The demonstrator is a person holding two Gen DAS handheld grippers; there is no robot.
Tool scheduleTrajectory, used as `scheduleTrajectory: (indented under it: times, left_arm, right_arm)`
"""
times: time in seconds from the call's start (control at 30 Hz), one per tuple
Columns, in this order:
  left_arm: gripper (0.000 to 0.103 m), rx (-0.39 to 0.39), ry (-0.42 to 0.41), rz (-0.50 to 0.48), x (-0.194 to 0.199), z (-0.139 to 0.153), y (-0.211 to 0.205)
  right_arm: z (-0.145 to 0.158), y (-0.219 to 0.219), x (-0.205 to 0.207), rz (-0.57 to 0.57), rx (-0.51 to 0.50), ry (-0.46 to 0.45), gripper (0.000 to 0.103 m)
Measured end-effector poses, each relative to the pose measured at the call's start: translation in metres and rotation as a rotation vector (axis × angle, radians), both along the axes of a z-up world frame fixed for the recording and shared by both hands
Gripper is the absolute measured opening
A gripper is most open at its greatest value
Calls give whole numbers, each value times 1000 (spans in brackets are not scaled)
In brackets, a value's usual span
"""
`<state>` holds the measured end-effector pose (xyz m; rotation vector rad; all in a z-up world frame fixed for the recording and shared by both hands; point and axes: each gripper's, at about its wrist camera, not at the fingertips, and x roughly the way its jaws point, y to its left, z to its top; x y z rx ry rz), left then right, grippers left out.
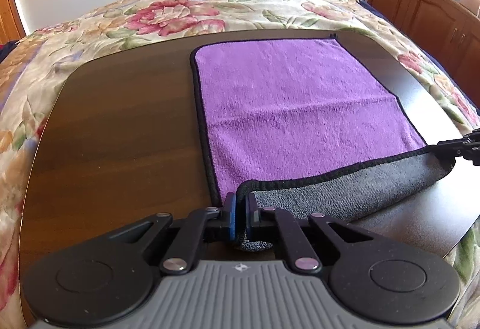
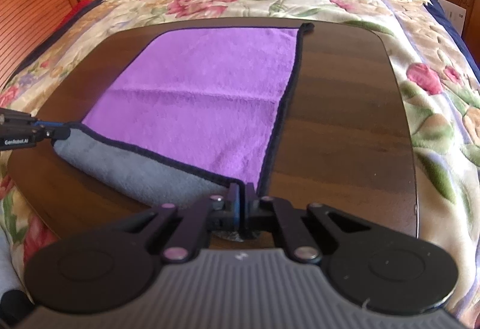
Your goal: Fold towel
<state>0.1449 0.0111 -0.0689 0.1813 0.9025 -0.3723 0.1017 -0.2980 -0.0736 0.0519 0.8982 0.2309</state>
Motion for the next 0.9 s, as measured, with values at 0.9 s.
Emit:
scheduleTrajectory:
  times: [0.9]
  left_arm:
    - [2, -39, -90, 10, 36, 37, -8]
  right_arm:
    - [38, -10, 41, 28, 3, -155, 3]
